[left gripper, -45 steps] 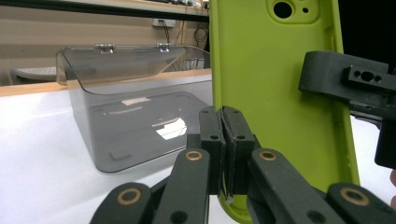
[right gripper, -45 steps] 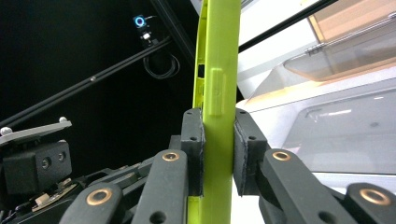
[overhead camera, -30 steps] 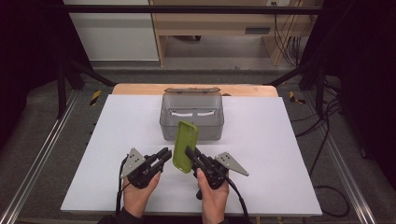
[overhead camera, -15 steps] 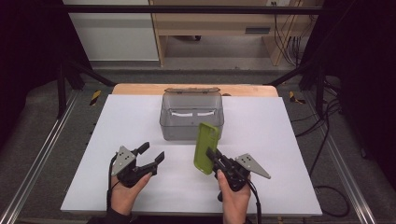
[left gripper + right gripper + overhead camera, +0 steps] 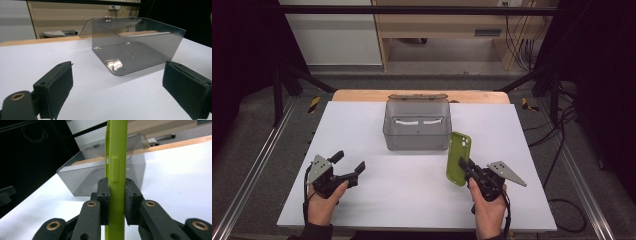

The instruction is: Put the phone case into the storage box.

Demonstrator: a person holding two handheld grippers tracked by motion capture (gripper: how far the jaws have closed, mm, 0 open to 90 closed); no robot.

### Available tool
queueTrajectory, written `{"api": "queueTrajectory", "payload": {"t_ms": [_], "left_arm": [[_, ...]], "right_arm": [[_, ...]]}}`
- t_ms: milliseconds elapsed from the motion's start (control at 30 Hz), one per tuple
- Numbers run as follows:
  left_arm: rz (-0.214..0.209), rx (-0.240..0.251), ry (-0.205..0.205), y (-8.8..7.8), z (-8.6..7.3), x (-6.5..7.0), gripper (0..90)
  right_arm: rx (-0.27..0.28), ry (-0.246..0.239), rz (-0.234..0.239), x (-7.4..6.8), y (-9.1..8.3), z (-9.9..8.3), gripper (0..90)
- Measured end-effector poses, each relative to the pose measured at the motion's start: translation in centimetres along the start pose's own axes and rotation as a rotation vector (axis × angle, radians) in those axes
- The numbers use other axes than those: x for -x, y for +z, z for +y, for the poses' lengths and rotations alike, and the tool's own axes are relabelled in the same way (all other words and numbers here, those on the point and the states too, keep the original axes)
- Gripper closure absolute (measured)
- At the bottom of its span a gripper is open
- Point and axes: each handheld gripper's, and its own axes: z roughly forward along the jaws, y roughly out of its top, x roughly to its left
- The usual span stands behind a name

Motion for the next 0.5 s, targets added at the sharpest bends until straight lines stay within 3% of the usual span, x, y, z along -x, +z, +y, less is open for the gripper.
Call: {"api": "queueTrajectory", "payload": {"t_ms": [33, 167, 267, 333, 500], "left_arm": [[0.003, 0.003, -0.009, -0.1, 0.0, -0.2, 8.6], [0.004, -0.005, 0.018, -0.3, -0.2, -0.4, 8.2], [-0.001, -0.012, 0.009, -0.3, -0.4, -0.6, 8.1], [0.008, -0.008, 0.008, -0.4, -0.4, -0.7, 8.1], [0.031, 0.006, 0.014, -0.7, -0.3, -1.1, 8.0]], "right_arm": [[-0.004, 0.002, -0.005, 0.3, -0.1, 0.2, 77.2], [-0.022, -0.008, -0.022, 1.1, -0.3, 0.8, 77.2], [-0.038, -0.017, -0.04, 1.7, -0.4, 1.1, 77.2], [-0.028, 0.003, -0.046, 2.2, -0.7, 1.2, 77.2], [-0.018, -0.009, -0.069, 3.9, -1.6, 2.1, 77.2]]}}
